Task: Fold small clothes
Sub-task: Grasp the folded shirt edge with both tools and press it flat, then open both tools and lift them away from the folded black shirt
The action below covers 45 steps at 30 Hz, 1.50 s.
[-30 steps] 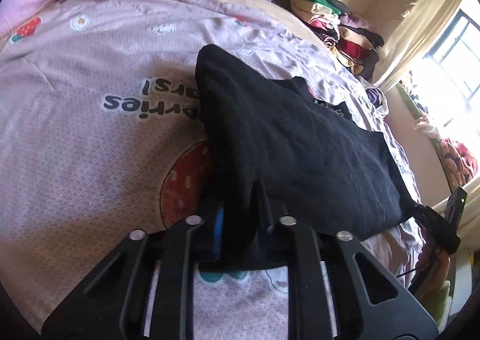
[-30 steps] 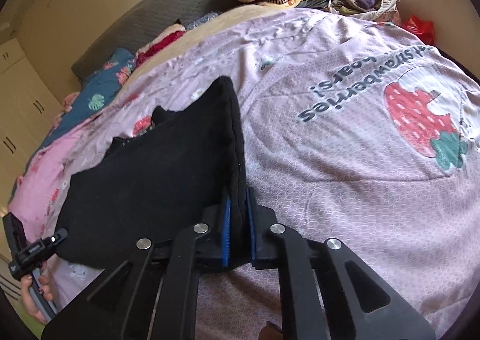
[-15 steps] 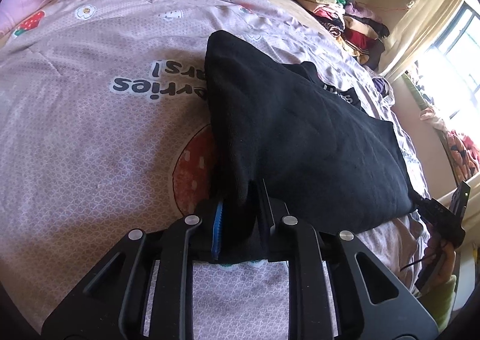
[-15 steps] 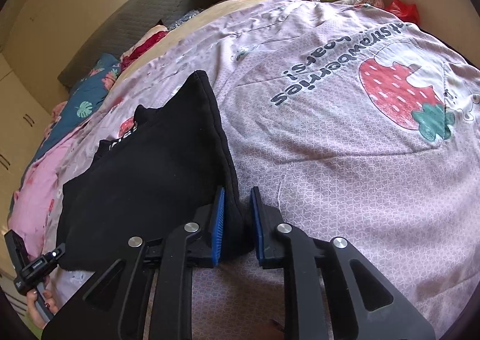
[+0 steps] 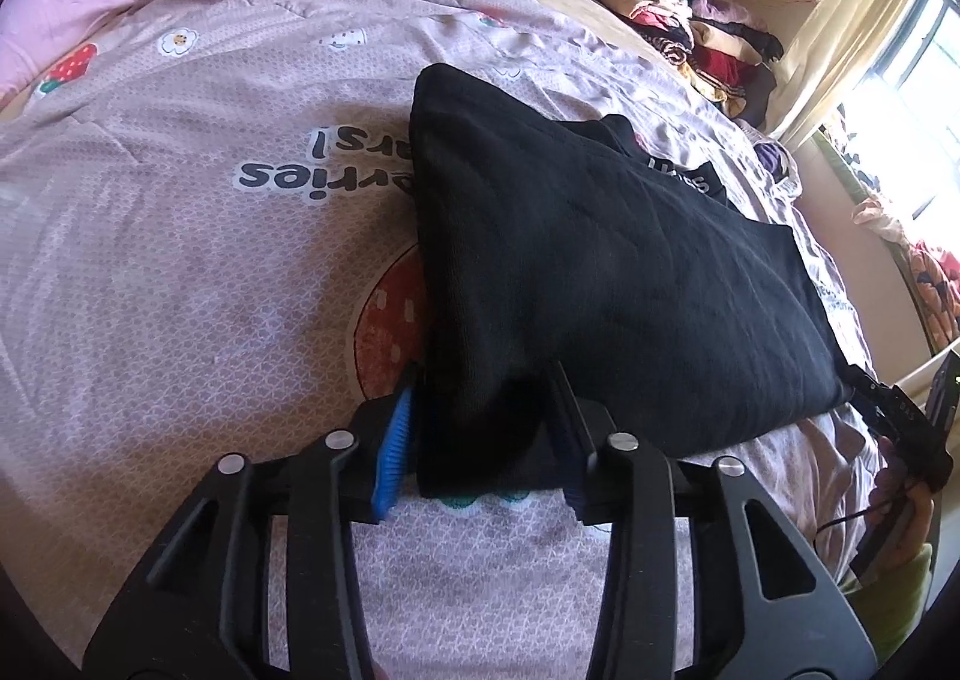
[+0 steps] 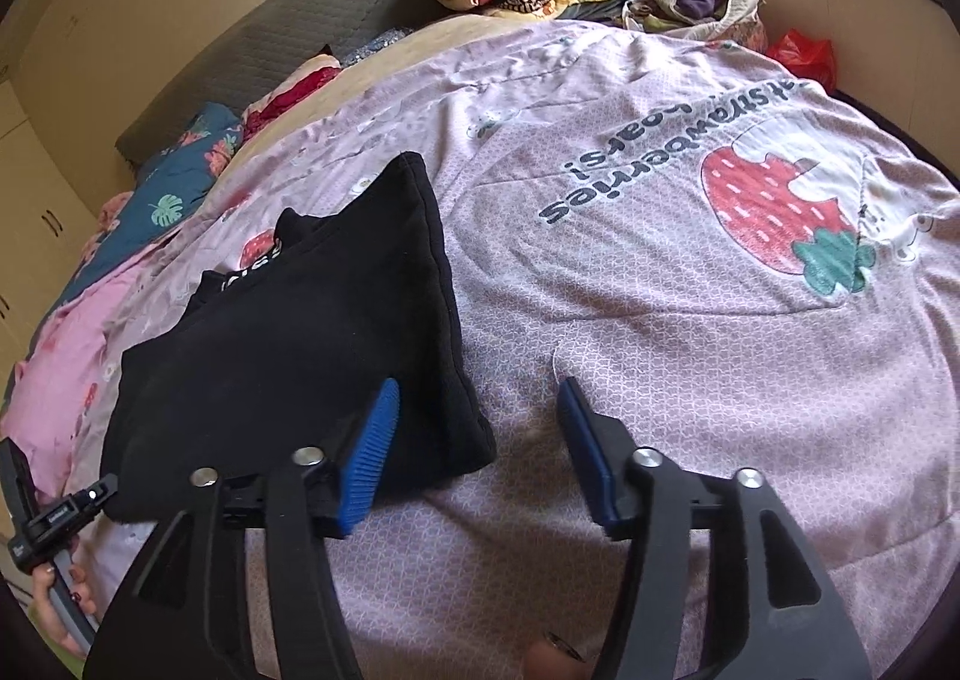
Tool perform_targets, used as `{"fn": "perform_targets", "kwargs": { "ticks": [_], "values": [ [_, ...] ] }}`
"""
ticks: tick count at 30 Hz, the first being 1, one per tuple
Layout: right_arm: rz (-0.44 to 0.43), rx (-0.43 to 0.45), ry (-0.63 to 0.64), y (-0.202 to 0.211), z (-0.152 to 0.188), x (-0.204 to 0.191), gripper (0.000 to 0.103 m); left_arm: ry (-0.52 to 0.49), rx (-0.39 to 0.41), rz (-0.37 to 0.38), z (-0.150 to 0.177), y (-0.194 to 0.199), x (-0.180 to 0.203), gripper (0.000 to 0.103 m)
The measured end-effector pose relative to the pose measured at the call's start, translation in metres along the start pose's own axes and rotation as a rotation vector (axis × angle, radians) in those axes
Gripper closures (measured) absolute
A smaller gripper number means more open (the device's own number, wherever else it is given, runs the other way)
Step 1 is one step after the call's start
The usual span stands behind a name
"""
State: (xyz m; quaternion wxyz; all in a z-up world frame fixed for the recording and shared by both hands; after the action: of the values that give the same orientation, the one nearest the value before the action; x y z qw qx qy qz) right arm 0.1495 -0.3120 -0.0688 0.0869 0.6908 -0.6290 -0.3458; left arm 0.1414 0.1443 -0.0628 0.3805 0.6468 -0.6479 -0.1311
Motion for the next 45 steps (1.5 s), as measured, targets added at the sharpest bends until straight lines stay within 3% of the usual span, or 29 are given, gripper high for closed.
{"fn": "perform_targets", "kwargs": {
  "ticks": [2,4,5,9,11,13,18,35,45],
  "values": [
    [0.004,0.011,0.009,0.004,0.000,-0.002,0.031,-0.002,-0.001,-0.006,0.000,0.002,0.000,0.062],
    [0.003,0.018,0.016,0.007,-0.001,-0.003,0.024,0.000,0.000,-0.002,-0.001,0.003,0.001,0.049],
    [0.006,0.024,0.020,0.009,-0.001,-0.004,0.019,0.001,0.003,0.001,-0.001,0.005,0.001,0.046],
    [0.003,0.040,0.034,0.015,-0.002,-0.006,0.017,-0.015,0.009,-0.007,-0.001,0.010,0.004,0.038],
    [-0.001,0.048,0.037,0.017,-0.002,-0.007,0.007,-0.018,0.009,-0.007,-0.001,0.011,0.006,0.034],
    [0.003,0.060,0.040,0.021,-0.003,-0.008,0.007,-0.021,0.004,-0.011,0.000,0.012,0.008,0.022],
    [0.003,0.079,0.051,0.027,-0.004,-0.009,0.005,-0.040,0.001,-0.016,0.000,0.018,0.013,0.011],
    [-0.017,0.133,0.073,0.059,0.000,-0.022,0.005,-0.075,0.039,-0.011,0.000,0.045,0.021,0.010],
    [-0.131,0.143,0.155,0.083,0.012,-0.089,0.005,-0.025,0.077,-0.024,-0.007,0.060,-0.001,0.010]
  ]
}}
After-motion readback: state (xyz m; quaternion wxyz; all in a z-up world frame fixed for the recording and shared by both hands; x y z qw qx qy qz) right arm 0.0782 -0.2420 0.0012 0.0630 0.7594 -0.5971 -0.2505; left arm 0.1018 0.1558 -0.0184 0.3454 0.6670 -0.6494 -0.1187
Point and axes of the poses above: each gripper's, at about its wrist camera, not at the fingertips, and y roughly against the way its jaws point, x to its right, z to its underside, the point moved 2 cm from there along -y, roughly the way its jaws point, and after that the axes turned 12 degrees about x, right-handed, at the moved point
